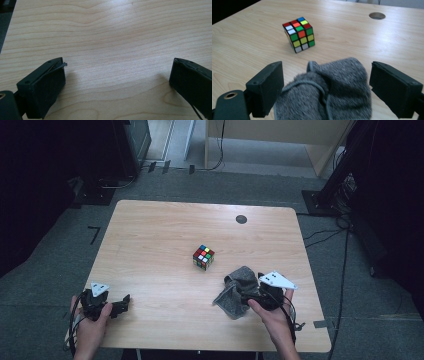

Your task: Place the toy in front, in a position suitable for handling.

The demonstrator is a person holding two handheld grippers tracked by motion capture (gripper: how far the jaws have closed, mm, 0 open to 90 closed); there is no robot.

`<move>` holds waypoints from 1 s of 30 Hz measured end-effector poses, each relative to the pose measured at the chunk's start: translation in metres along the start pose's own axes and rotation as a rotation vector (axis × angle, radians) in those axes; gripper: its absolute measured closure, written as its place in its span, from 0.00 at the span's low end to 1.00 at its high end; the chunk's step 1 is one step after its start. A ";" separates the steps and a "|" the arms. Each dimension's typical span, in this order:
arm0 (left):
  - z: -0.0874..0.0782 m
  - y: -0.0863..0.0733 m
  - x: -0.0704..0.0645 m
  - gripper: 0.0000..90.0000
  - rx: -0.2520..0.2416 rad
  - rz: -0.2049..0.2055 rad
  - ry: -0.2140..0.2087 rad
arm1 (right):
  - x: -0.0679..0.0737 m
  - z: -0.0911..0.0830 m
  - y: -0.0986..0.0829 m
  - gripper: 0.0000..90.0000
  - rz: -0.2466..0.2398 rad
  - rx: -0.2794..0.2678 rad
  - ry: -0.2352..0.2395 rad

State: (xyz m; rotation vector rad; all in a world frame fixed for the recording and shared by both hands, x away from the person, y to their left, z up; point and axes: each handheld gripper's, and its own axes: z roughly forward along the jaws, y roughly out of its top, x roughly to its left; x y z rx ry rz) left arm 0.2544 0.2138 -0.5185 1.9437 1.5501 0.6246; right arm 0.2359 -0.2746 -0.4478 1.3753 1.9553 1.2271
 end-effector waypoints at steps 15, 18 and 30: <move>-0.001 0.006 -0.001 0.01 -0.021 -0.007 -0.073 | 0.009 0.050 -0.025 0.05 -0.076 0.135 -0.014; 0.001 0.013 -0.010 0.01 -0.031 0.016 -0.084 | 0.005 0.054 -0.029 0.05 -0.074 0.152 -0.017; 0.013 0.054 -0.068 0.01 -0.091 0.090 -0.202 | 0.004 0.068 -0.041 0.08 -0.112 0.224 -0.032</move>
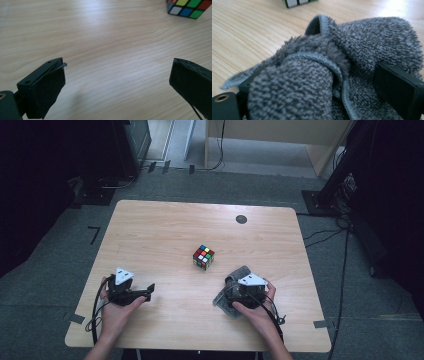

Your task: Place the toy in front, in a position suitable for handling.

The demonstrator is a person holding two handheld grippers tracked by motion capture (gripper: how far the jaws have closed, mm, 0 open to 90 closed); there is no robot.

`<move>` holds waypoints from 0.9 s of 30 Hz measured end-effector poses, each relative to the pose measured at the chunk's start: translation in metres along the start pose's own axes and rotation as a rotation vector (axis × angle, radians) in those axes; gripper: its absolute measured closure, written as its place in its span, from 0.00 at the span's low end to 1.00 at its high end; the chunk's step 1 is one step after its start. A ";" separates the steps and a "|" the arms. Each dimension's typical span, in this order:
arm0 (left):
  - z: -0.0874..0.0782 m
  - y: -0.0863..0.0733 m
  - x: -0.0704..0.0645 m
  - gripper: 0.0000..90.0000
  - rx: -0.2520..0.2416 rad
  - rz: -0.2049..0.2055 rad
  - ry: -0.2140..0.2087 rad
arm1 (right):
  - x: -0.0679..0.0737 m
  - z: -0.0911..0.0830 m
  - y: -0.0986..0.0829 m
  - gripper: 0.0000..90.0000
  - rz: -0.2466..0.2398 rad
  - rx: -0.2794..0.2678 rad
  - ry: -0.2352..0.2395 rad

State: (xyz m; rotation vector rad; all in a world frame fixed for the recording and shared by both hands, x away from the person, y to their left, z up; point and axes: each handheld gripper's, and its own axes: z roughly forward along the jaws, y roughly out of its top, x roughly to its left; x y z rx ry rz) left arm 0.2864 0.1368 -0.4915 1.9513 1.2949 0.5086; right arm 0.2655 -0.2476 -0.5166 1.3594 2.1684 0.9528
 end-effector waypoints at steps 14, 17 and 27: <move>0.052 0.031 -0.061 0.01 0.011 0.069 -0.108 | 0.000 0.004 -0.006 0.09 0.005 -0.011 0.003; 0.062 0.040 -0.076 0.01 -0.003 0.084 -0.125 | 0.000 0.004 -0.006 0.09 0.003 -0.010 0.001; 0.089 0.055 -0.099 0.04 -0.001 0.123 -0.138 | 0.001 0.004 -0.006 0.09 0.004 -0.012 -0.005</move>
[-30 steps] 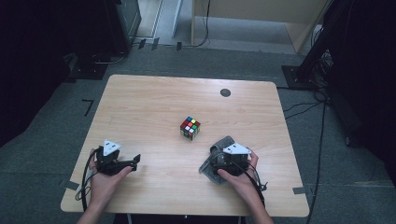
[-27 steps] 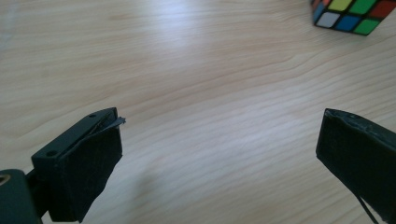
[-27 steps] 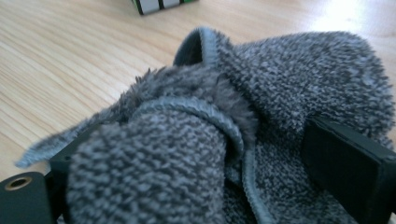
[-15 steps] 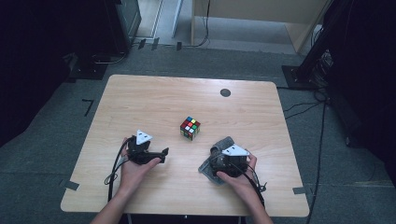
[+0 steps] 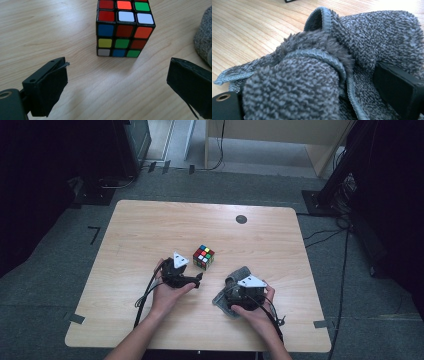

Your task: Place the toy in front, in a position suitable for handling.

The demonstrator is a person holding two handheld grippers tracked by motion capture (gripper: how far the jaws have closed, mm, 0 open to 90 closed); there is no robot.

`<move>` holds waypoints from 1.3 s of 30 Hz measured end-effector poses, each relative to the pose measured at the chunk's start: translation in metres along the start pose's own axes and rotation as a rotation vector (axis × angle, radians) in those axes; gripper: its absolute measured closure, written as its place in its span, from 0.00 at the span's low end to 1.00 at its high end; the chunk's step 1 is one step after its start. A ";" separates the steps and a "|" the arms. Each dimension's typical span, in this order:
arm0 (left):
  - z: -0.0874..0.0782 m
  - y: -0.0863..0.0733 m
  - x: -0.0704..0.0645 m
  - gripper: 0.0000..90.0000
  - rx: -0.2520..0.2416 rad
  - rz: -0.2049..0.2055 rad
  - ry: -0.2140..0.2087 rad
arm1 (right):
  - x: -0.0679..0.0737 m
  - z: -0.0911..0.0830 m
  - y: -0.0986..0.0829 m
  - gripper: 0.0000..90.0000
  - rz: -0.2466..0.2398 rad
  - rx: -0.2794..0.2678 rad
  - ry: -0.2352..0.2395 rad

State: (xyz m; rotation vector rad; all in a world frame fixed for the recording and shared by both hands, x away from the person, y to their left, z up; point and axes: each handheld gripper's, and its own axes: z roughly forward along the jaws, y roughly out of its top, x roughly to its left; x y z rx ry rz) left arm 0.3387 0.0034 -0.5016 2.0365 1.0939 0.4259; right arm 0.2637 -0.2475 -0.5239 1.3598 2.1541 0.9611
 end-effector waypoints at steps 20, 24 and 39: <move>0.048 0.022 -0.014 0.17 0.079 -0.033 0.081 | 0.001 0.000 0.000 0.10 0.005 0.000 -0.004; 0.054 0.026 -0.015 0.20 0.092 -0.023 0.104 | 0.001 0.000 0.000 0.10 0.004 0.000 -0.004; 0.004 0.019 -0.010 0.38 0.002 -0.009 -0.027 | 0.007 -0.005 -0.003 0.57 -0.022 -0.056 -0.011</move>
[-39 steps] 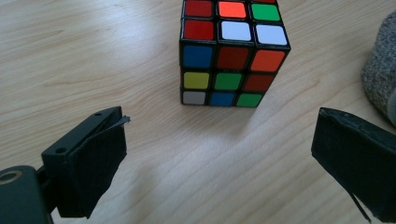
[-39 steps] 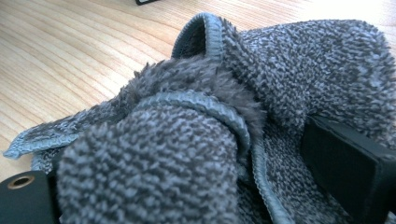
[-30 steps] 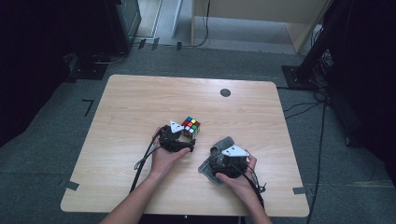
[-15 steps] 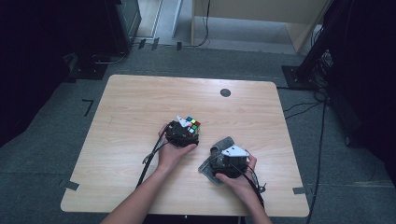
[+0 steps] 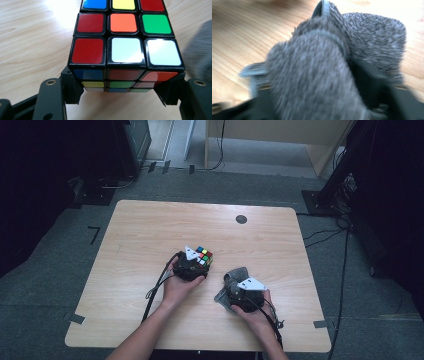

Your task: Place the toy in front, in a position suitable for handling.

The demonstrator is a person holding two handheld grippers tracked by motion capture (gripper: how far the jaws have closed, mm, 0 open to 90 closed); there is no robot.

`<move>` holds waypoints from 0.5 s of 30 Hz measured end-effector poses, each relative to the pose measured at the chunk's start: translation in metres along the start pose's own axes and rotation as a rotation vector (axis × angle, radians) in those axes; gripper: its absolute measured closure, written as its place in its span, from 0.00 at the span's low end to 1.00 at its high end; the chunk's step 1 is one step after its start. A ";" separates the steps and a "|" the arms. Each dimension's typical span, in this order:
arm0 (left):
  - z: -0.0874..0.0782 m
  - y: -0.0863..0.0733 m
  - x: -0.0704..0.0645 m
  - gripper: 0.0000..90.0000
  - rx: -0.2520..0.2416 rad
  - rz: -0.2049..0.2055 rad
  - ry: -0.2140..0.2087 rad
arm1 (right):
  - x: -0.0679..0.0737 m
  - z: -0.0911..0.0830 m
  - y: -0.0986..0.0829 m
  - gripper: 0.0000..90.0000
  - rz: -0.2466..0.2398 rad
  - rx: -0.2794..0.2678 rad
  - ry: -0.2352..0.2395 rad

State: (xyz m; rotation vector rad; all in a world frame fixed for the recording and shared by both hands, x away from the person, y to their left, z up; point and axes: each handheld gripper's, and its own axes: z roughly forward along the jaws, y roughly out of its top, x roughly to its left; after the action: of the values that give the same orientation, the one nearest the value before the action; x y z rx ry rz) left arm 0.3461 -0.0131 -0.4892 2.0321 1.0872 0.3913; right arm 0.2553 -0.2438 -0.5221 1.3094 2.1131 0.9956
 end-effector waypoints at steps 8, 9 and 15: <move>-0.043 -0.021 0.005 0.38 -0.017 0.026 -0.022 | 0.003 -0.008 0.005 0.79 -0.002 -0.046 0.011; -0.047 -0.025 0.005 0.38 -0.017 0.040 -0.020 | 0.002 -0.011 0.007 0.80 0.010 -0.062 0.021; -0.067 -0.040 0.007 0.38 -0.065 0.083 -0.090 | 0.001 -0.033 0.037 0.79 0.030 -0.150 0.114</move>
State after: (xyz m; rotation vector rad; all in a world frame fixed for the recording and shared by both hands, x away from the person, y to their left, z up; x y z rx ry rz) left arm 0.2886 0.0386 -0.4763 2.0218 0.9270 0.3684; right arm 0.2526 -0.2434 -0.4725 1.2404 2.0613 1.2426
